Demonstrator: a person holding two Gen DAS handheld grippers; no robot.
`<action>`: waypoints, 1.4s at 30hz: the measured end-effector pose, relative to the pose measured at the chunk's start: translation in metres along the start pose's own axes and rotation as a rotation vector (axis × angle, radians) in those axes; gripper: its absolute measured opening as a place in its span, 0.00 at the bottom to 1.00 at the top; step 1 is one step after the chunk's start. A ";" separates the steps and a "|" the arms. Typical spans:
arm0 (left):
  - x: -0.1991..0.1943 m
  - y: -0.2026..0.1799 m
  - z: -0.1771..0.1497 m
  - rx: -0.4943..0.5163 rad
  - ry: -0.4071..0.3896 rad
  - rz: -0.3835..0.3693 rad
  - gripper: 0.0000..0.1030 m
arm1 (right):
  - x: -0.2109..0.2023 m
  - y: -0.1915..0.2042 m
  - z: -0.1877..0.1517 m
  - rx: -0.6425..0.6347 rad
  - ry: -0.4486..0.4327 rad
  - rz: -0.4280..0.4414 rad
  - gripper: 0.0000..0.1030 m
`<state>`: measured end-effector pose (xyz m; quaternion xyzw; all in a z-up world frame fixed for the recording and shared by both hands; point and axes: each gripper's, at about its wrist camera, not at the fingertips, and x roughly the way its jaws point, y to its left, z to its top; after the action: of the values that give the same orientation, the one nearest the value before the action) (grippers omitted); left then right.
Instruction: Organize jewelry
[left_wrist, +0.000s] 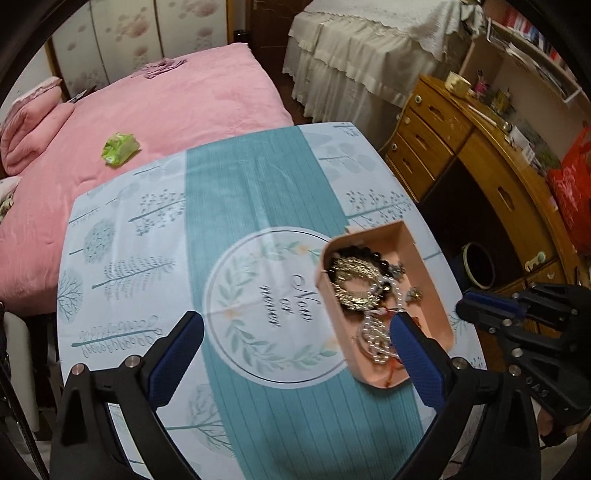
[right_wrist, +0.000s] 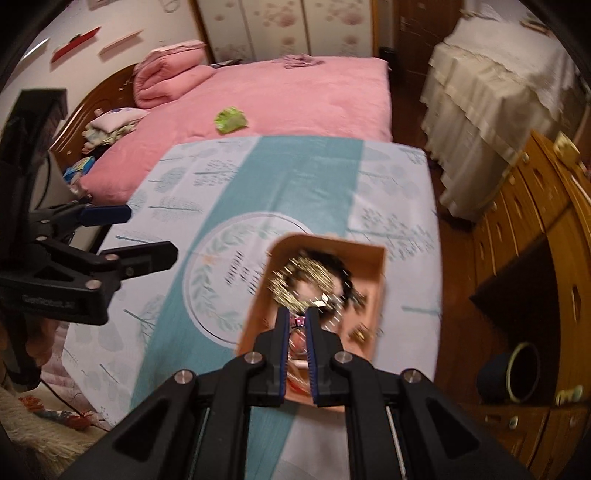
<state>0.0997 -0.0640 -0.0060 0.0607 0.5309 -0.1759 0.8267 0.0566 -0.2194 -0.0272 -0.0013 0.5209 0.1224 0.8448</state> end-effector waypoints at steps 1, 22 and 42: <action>0.000 -0.004 -0.001 0.005 0.000 0.004 0.97 | 0.003 -0.004 -0.005 0.006 0.008 -0.002 0.08; -0.016 -0.025 -0.030 -0.036 0.018 0.096 0.97 | 0.005 -0.011 -0.027 0.035 0.067 0.035 0.09; -0.085 -0.010 -0.053 -0.197 -0.090 0.187 0.97 | -0.054 0.031 -0.024 0.140 0.005 -0.031 0.34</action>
<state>0.0189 -0.0384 0.0489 0.0206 0.5002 -0.0479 0.8643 0.0057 -0.2033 0.0128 0.0492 0.5301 0.0726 0.8434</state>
